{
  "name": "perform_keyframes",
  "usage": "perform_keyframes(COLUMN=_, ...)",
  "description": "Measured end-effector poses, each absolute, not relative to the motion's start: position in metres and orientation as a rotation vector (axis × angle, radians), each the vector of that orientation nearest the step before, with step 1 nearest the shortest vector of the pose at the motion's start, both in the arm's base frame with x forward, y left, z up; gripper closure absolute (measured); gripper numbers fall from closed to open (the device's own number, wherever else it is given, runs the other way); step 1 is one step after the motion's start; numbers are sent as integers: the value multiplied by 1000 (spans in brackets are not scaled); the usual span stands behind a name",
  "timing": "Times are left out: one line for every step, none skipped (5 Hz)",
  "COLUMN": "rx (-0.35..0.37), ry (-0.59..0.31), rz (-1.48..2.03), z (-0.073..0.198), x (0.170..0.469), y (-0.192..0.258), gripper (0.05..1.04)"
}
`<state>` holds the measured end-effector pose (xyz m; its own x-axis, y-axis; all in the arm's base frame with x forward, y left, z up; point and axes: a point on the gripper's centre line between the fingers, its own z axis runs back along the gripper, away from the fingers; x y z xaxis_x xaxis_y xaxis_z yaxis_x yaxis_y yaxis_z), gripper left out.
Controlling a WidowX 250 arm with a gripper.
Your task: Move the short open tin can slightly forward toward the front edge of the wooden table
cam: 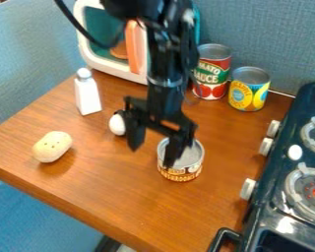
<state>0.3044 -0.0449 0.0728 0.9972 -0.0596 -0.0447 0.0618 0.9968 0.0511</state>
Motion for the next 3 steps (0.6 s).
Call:
perform_keyframes(rx=46, ry=-4, rz=-65, z=90, x=309, y=-39, gripper=84)
perform_keyframes(rx=34, ry=-7, rz=-89, z=99, x=314, y=-42, gripper=83)
perform_keyframes(rx=19, ry=14, rz=-101, z=107, x=314, y=-43, gripper=84)
